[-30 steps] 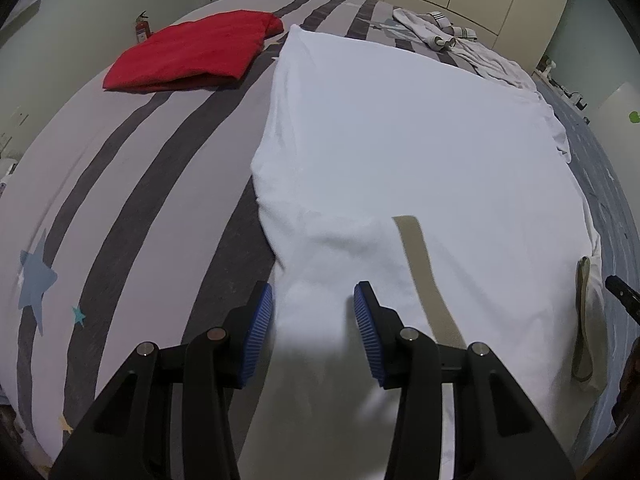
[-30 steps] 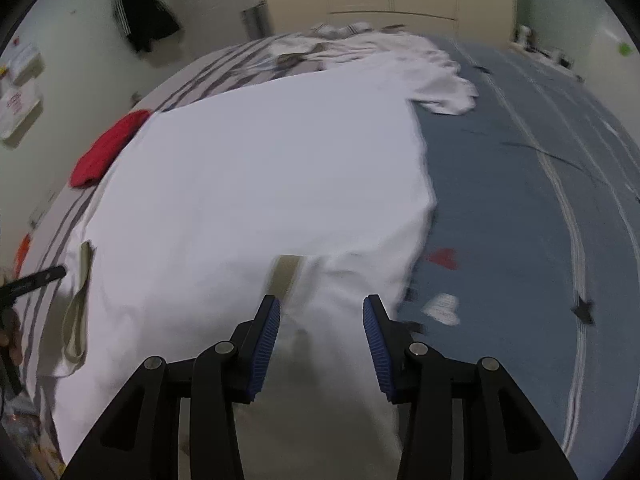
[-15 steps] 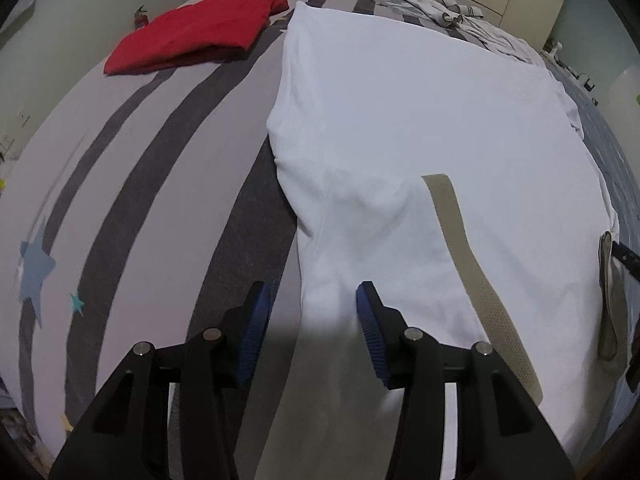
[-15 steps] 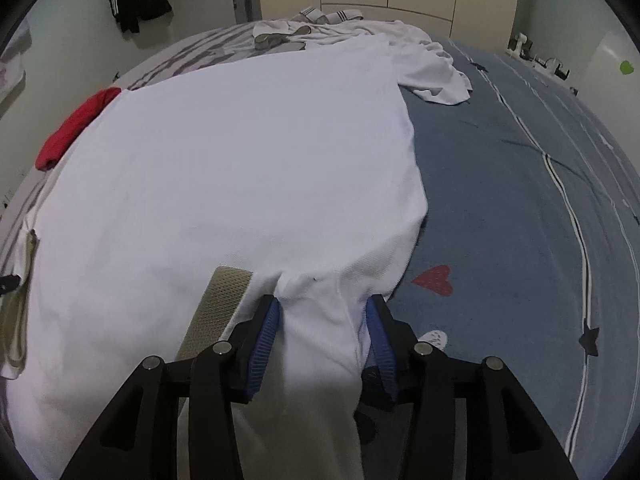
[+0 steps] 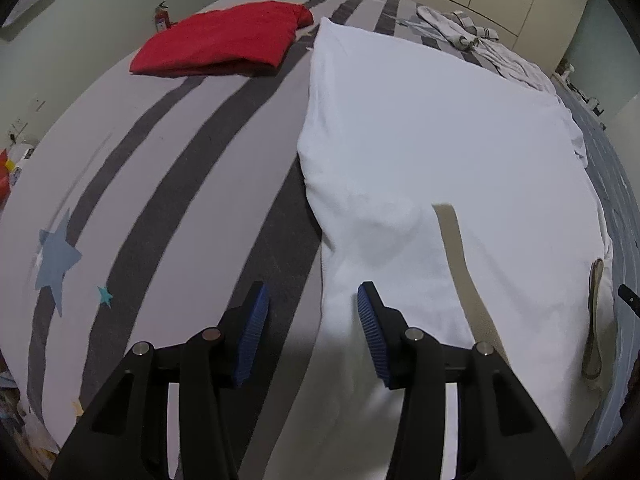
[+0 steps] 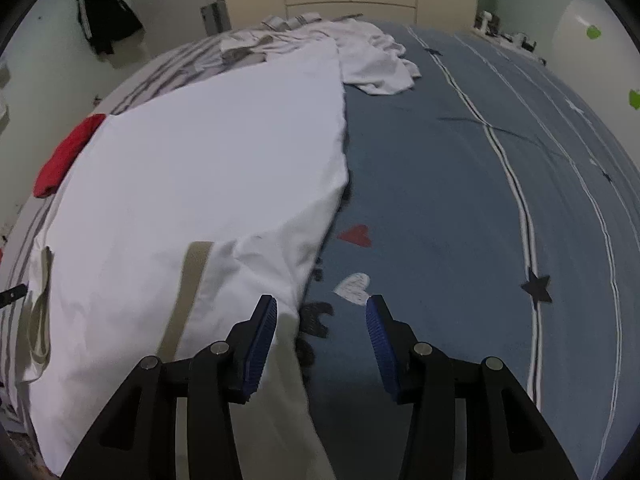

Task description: Fold clothes

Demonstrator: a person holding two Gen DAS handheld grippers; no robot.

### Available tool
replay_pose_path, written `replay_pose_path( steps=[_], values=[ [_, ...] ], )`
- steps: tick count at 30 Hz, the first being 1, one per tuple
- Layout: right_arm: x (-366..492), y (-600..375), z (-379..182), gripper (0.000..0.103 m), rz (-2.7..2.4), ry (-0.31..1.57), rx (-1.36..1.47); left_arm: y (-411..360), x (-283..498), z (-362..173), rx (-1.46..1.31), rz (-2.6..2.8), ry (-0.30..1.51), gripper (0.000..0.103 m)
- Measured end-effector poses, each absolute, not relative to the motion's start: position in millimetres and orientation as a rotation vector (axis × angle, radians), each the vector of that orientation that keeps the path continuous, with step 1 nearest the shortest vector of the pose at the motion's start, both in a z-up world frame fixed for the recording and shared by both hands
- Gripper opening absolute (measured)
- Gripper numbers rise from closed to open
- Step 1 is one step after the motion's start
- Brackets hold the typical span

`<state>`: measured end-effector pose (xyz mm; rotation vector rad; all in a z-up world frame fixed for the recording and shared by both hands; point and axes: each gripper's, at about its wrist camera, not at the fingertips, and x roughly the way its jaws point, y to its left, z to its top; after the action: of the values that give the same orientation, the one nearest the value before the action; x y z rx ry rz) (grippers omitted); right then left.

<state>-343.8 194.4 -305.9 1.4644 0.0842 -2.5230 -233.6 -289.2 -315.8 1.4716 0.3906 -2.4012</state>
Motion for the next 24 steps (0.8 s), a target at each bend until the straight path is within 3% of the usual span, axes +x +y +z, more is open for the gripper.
replay_pose_path(
  steps=[7, 11, 24],
  values=[
    [-382, 198, -293, 0.043, -2.58, 0.04, 1.451, -312, -265, -304, 1.449, -2.361, 0.429, 0.044],
    [-416, 187, -281, 0.049, -2.599, 0.04, 1.398, -325, -293, -299, 1.432, -2.366, 0.434, 0.044],
    [-520, 155, -280, 0.049, -2.618, 0.007, 1.411, -353, -356, -300, 1.488, -2.354, 0.378, 0.044]
  ],
)
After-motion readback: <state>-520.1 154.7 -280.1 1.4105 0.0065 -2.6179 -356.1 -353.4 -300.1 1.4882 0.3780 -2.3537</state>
